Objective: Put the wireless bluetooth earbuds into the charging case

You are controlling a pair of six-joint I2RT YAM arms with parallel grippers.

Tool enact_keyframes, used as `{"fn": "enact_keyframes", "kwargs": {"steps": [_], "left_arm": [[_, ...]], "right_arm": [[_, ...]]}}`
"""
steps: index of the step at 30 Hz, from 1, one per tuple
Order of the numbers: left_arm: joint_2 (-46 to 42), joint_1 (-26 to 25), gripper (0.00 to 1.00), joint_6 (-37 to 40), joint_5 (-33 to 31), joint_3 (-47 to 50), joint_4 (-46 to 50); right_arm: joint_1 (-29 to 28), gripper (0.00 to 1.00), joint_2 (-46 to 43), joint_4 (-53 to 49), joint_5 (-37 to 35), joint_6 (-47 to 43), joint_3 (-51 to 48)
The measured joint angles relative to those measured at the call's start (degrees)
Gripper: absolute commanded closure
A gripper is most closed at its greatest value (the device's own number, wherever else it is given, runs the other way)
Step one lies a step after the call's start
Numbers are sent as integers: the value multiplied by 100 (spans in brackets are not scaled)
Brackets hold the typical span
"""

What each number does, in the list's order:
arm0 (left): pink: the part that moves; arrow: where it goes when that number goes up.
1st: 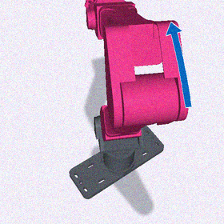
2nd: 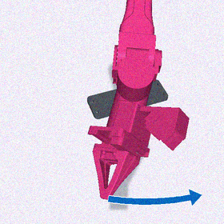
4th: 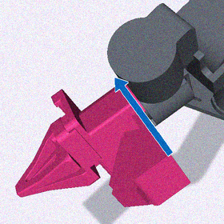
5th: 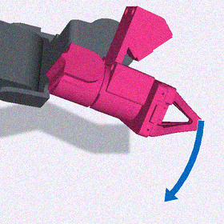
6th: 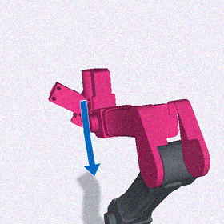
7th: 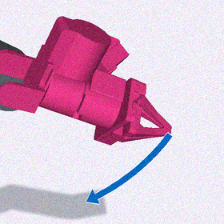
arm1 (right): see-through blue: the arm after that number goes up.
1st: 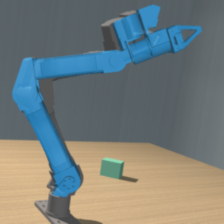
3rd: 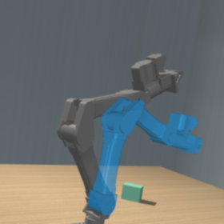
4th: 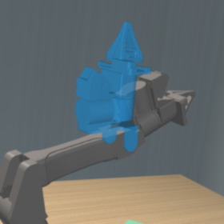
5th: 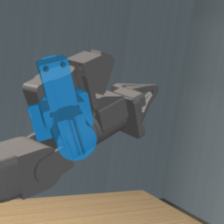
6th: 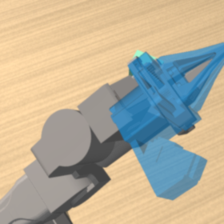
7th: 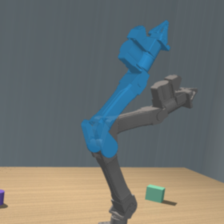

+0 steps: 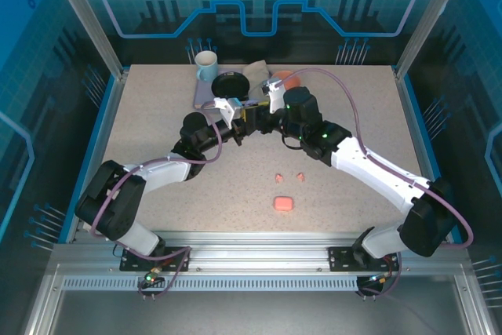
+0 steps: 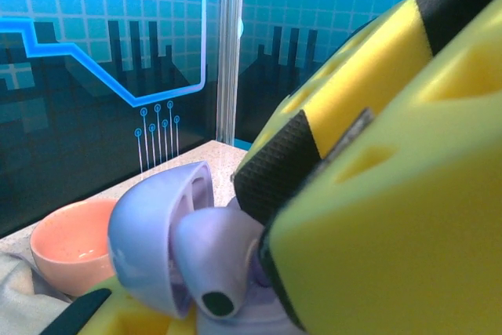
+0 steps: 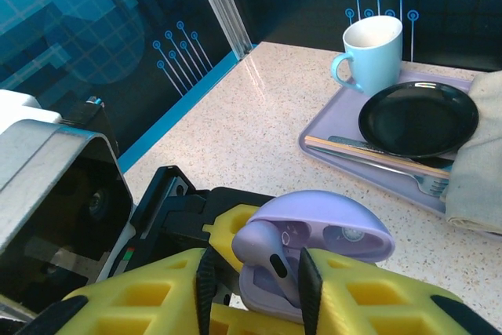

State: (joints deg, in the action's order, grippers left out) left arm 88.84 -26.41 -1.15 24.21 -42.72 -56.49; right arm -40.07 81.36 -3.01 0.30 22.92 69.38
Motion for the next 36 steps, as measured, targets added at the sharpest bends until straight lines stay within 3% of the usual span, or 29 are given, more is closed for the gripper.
{"fn": "enact_keyframes", "kwargs": {"steps": [17,23,28,36], "left_arm": [[0,-2,100,-2,-39,0,-334],[0,-2,100,-2,-37,0,-343],[0,-2,100,-2,-37,0,-341],[2,-2,100,-2,-37,0,-341]], "right_arm": [[380,51,-98,-33,192,476,190],[400,33,-238,-131,192,562,378],[415,13,-92,-789,48,437,1029],[415,11,492,-1657,-7,267,1569]]}}
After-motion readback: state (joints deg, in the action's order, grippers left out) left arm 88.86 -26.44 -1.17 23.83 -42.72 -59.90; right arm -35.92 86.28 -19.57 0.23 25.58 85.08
